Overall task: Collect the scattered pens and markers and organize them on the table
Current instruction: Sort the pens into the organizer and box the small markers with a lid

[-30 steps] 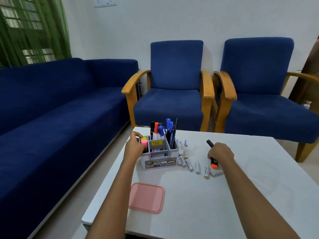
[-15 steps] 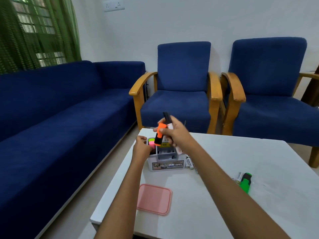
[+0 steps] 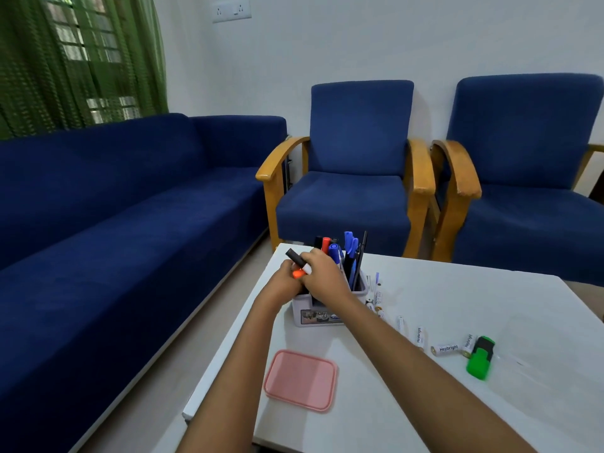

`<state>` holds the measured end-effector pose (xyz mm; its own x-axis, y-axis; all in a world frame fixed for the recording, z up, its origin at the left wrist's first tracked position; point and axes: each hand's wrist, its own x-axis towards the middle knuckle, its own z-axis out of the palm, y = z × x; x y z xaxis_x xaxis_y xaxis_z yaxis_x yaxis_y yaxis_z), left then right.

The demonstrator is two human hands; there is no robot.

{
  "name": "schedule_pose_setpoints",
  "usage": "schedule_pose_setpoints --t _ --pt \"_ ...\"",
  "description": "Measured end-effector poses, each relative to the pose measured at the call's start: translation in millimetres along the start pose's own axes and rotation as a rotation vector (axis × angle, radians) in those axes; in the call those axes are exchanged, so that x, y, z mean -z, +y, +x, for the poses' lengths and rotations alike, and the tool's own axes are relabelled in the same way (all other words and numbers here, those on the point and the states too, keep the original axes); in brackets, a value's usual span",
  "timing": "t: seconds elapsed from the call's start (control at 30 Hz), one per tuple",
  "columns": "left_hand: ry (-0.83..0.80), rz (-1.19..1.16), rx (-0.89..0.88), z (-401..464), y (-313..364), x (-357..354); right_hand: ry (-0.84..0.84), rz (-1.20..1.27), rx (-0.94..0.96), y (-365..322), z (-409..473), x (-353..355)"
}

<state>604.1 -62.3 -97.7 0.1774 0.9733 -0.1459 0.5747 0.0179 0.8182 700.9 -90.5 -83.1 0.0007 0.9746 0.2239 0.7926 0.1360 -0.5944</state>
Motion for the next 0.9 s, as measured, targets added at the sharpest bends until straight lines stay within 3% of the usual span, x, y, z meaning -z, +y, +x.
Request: schedule_pose_setpoints --t 0.23,0.33,0.4,0.5,0.63,0.73,0.9 --pt "0.085 0.187 0.007 6 2 -6 0.017 -0.162 -0.008 -8 -6 15" --pt "0.093 0.298 0.023 8 1 -8 0.136 -0.067 -0.16 7 -14 50" --pt "0.099 0.309 0.034 10 0 -8 0.183 -0.207 -0.311 28 -22 83" --pt "0.105 0.296 0.026 10 1 -9 0.071 -0.503 -0.583 63 -44 126" --pt "0.095 0.286 0.047 8 3 -8 -0.158 -0.607 -0.823 103 -62 145" --pt "0.091 0.273 0.049 7 3 -8 -0.271 -0.649 -0.869 118 -74 142" --pt "0.099 0.276 0.061 7 4 -8 -0.183 -0.731 -0.829 127 -78 142"
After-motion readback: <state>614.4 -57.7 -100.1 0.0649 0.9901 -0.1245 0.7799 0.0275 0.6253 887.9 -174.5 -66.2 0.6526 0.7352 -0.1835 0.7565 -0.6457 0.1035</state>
